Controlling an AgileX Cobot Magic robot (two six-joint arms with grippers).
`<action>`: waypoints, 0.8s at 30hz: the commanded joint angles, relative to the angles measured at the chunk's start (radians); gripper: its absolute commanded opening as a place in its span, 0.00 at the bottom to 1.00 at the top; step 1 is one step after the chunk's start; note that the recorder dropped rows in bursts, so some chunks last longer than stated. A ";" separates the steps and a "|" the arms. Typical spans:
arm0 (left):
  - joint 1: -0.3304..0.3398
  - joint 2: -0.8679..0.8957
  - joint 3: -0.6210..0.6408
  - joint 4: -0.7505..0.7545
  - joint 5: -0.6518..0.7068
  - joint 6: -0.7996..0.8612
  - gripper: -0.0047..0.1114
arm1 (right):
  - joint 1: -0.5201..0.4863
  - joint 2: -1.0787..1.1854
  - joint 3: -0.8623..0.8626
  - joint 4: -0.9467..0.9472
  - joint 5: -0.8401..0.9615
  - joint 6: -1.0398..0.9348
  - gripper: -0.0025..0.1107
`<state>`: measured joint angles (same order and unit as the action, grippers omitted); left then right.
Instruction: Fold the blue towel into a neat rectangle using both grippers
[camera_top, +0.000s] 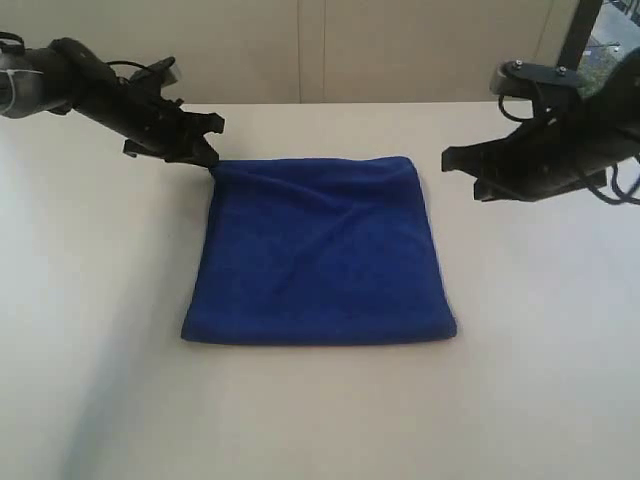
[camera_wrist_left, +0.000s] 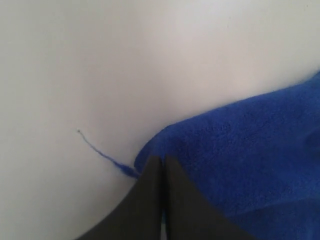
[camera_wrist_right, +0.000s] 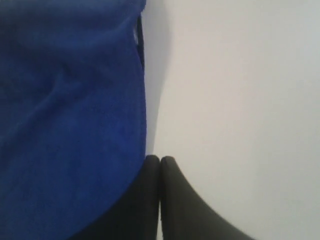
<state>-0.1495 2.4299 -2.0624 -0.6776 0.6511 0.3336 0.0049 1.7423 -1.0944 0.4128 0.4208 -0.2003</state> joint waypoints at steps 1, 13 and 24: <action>-0.002 0.017 -0.003 -0.002 0.042 0.003 0.04 | -0.025 0.157 -0.194 0.048 0.078 -0.002 0.02; -0.002 0.023 -0.003 -0.004 0.042 0.003 0.04 | -0.050 0.523 -0.661 0.298 0.164 -0.086 0.20; -0.002 0.023 -0.003 -0.004 0.042 0.003 0.04 | -0.050 0.704 -0.836 0.378 0.184 -0.110 0.23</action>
<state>-0.1495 2.4533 -2.0624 -0.6737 0.6722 0.3336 -0.0395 2.4395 -1.9156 0.7839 0.6199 -0.2971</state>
